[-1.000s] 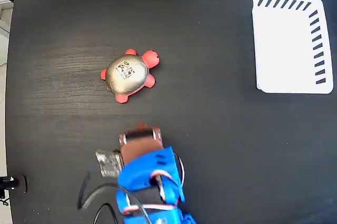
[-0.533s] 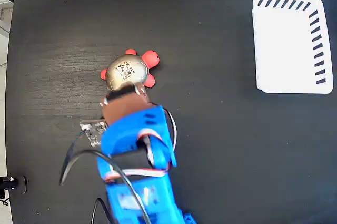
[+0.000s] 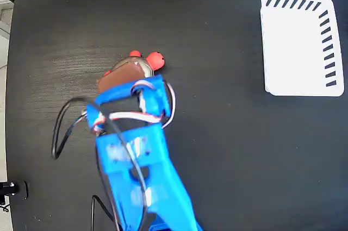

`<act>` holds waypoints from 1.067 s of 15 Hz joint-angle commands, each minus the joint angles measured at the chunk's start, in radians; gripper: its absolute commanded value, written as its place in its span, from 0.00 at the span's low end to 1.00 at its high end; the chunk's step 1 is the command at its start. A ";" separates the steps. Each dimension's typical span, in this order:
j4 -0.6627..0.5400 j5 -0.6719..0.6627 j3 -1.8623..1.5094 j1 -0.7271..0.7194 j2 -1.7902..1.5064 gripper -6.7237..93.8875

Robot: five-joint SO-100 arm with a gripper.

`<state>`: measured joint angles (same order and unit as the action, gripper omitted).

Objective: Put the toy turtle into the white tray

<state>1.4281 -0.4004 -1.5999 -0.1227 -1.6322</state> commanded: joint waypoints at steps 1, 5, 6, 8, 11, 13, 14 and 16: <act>0.032 -0.054 0.091 -0.003 0.009 0.52; 0.074 -0.127 0.123 -0.020 0.098 0.65; 0.072 -0.127 0.124 -0.026 0.123 0.65; 0.058 -0.114 0.127 -0.031 0.161 0.65; 0.031 -0.104 0.127 -0.025 0.215 0.65; 0.000 -0.104 0.127 -0.021 0.262 0.65; -0.020 -0.100 0.129 -0.021 0.285 0.65; -0.057 -0.100 0.133 -0.023 0.327 0.65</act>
<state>1.3790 -0.4909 -1.5248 -0.1319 -1.2793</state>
